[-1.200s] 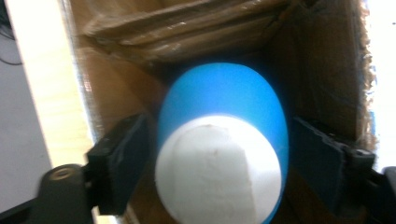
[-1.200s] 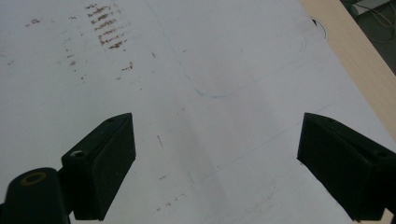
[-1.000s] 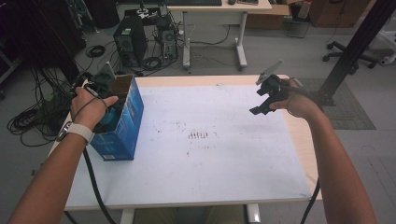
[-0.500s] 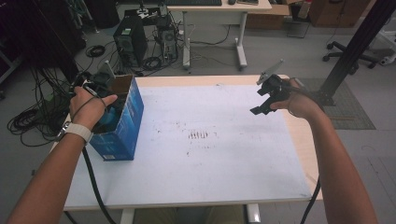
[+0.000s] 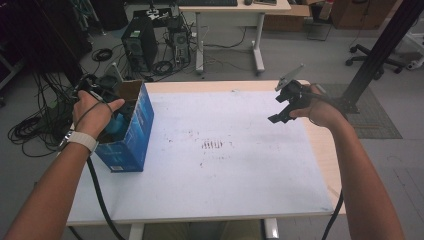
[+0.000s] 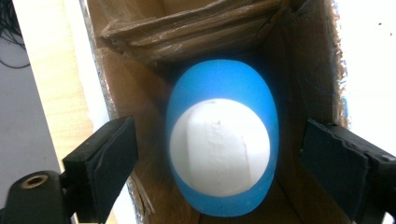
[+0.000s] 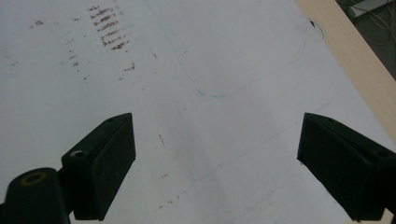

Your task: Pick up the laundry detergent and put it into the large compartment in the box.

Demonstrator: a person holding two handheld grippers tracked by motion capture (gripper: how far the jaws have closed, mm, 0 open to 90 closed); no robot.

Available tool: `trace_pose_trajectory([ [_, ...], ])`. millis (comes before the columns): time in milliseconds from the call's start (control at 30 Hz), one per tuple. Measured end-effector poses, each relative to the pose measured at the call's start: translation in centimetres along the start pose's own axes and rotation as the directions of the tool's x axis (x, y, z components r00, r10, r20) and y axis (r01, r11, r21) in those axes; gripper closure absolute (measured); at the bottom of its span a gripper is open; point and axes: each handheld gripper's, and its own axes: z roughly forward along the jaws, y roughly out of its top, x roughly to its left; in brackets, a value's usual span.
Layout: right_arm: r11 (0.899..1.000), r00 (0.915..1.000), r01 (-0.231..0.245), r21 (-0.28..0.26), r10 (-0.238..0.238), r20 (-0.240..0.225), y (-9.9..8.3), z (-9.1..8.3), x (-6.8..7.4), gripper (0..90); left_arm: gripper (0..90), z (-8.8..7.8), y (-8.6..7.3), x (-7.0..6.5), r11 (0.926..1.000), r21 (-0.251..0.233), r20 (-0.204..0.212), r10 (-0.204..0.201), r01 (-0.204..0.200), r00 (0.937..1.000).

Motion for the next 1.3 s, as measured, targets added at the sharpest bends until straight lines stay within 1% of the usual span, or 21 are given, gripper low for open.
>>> trace_pose_trajectory([
  [133, 1.000, 1.0000, -0.001, 0.001, 0.001, 0.000, -0.1, 0.0, 0.0, 11.6, 9.8, -0.2, 0.0, 0.0, 1.0000, -0.004, 0.002, -0.001, 0.001, 1.0000],
  [267, 1.000, 1.0000, -0.004, 0.000, 0.004, 0.000, -0.2, -0.1, 0.0, 11.6, 9.8, -0.5, 0.0, -0.1, 0.9999, -0.009, -0.003, 0.010, -0.010, 1.0000],
  [400, 1.000, 1.0000, -0.003, 0.002, 0.003, 0.001, -0.2, -0.2, 0.1, 11.6, 9.8, -0.8, -0.1, 0.0, 0.9999, -0.014, 0.008, 0.009, -0.009, 0.9999],
  [533, 1.000, 1.0000, -0.004, 0.002, 0.004, 0.002, -0.2, -0.3, 0.1, 11.6, 9.8, -1.2, -0.2, -0.1, 0.9997, -0.015, 0.008, 0.019, -0.019, 0.9998],
  [600, 1.000, 1.0000, -0.004, 0.002, 0.004, 0.003, -0.2, -0.4, 0.1, 11.6, 9.8, -1.5, -0.2, 0.0, 0.9996, -0.019, 0.012, 0.021, -0.021, 0.9997],
  [733, 1.000, 1.0000, -0.002, 0.001, 0.002, 0.004, -0.2, -0.6, 0.2, 11.6, 9.7, -2.3, -0.1, -0.1, 0.9993, -0.022, 0.002, 0.030, -0.030, 0.9995],
  [800, 1.000, 1.0000, -0.002, 0.001, 0.002, 0.006, -0.2, -0.6, 0.2, 11.6, 9.7, -2.6, -0.1, -0.2, 0.9993, -0.023, 0.006, 0.030, -0.030, 0.9995],
  [867, 1.000, 1.0000, -0.001, 0.002, 0.001, 0.006, -0.2, -0.7, 0.2, 11.6, 9.7, -2.9, -0.1, -0.3, 0.9992, -0.017, -0.001, 0.036, -0.036, 0.9994],
  [1033, 1.000, 1.0000, -0.004, 0.002, 0.004, 0.007, -0.3, -0.8, 0.3, 11.6, 9.7, -3.5, -0.1, -0.5, 0.9990, -0.023, 0.006, 0.038, -0.038, 0.9993],
  [1100, 1.000, 1.0000, -0.003, 0.002, 0.003, 0.007, -0.3, -0.9, 0.3, 11.6, 9.6, -3.8, -0.1, -0.7, 0.9986, -0.024, 0.007, 0.048, -0.047, 0.9988],
  [1200, 1.000, 1.0000, -0.003, 0.004, 0.003, 0.007, -0.3, -0.9, 0.4, 11.6, 9.6, -4.2, -0.2, -1.0, 0.9975, -0.026, -0.008, 0.066, -0.066, 0.9978],
  [1300, 1.000, 1.0000, -0.002, 0.003, 0.002, 0.008, -0.3, -1.0, 0.5, 11.6, 9.6, -4.5, -0.2, -1.2, 0.9969, -0.028, -0.004, 0.073, -0.073, 0.9973],
])
